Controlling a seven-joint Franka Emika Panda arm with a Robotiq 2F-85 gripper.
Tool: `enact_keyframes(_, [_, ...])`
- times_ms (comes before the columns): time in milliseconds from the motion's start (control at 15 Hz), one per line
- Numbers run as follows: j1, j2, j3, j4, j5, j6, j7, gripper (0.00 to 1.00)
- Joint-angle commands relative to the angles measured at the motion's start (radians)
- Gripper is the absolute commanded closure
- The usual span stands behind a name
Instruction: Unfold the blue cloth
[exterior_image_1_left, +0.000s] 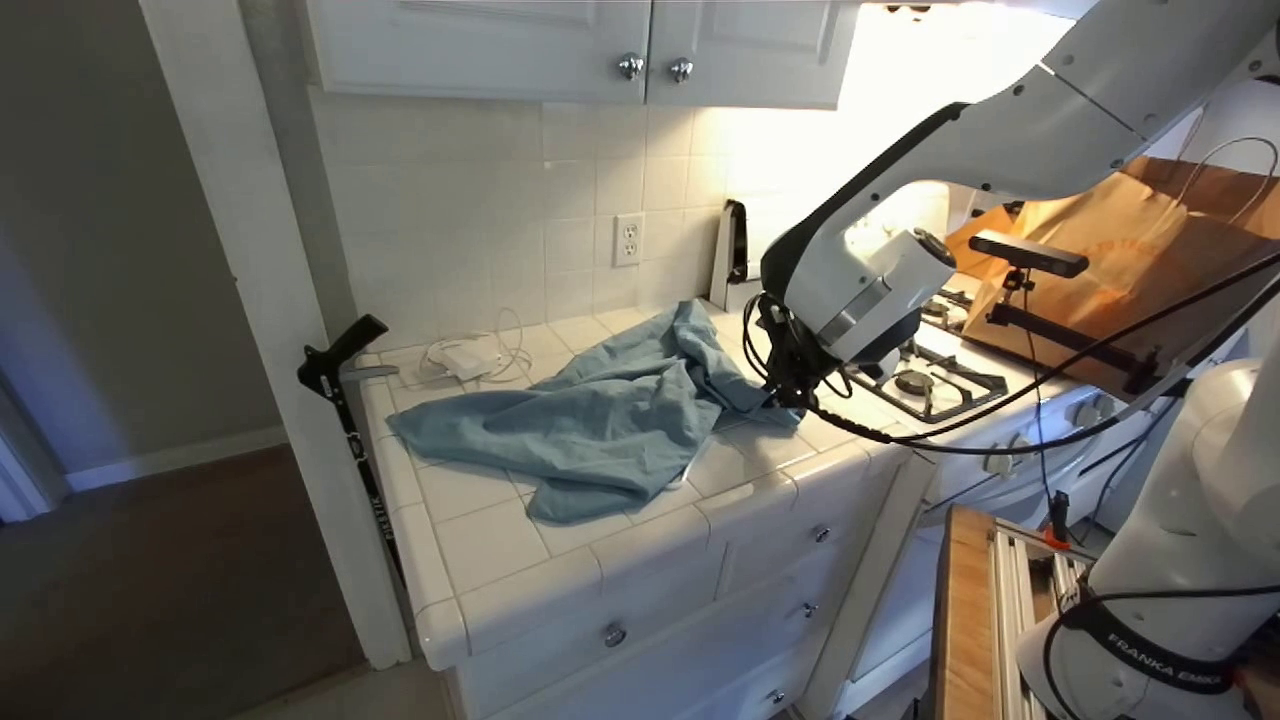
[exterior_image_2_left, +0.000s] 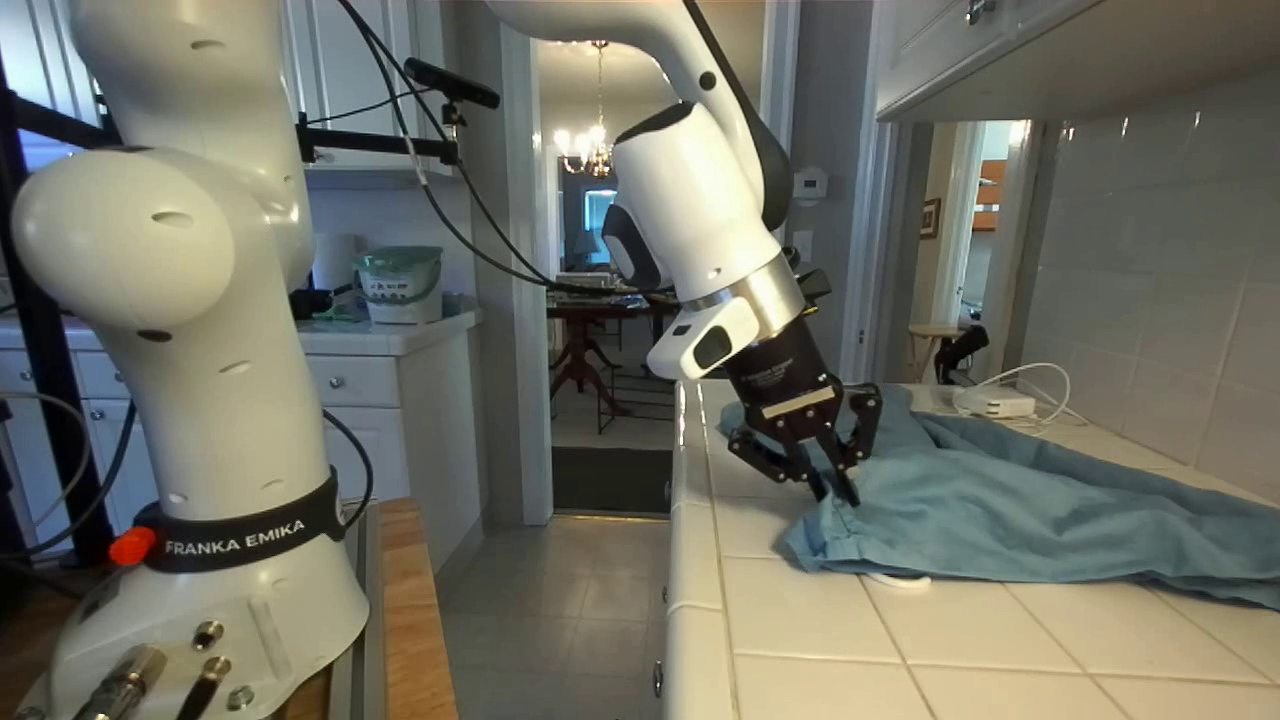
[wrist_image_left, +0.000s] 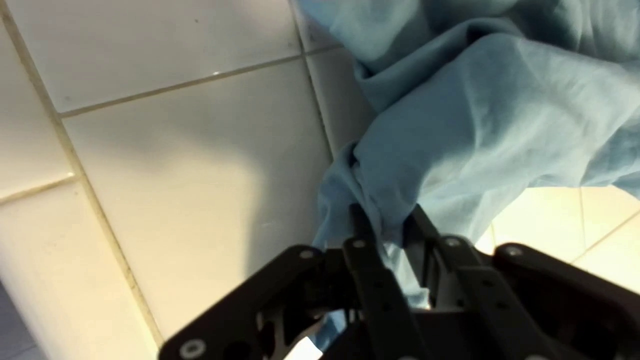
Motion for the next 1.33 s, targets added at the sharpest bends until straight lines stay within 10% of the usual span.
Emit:
enact_keyframes(0, [-0.002, -0.052, -0.003, -0.031, -0.025, -0.041, 0.044, 1.0])
enact_keyframes(1267, [-0.171, -0.381, 0.021, -0.162, -0.33, -0.05, 0.112, 0.99])
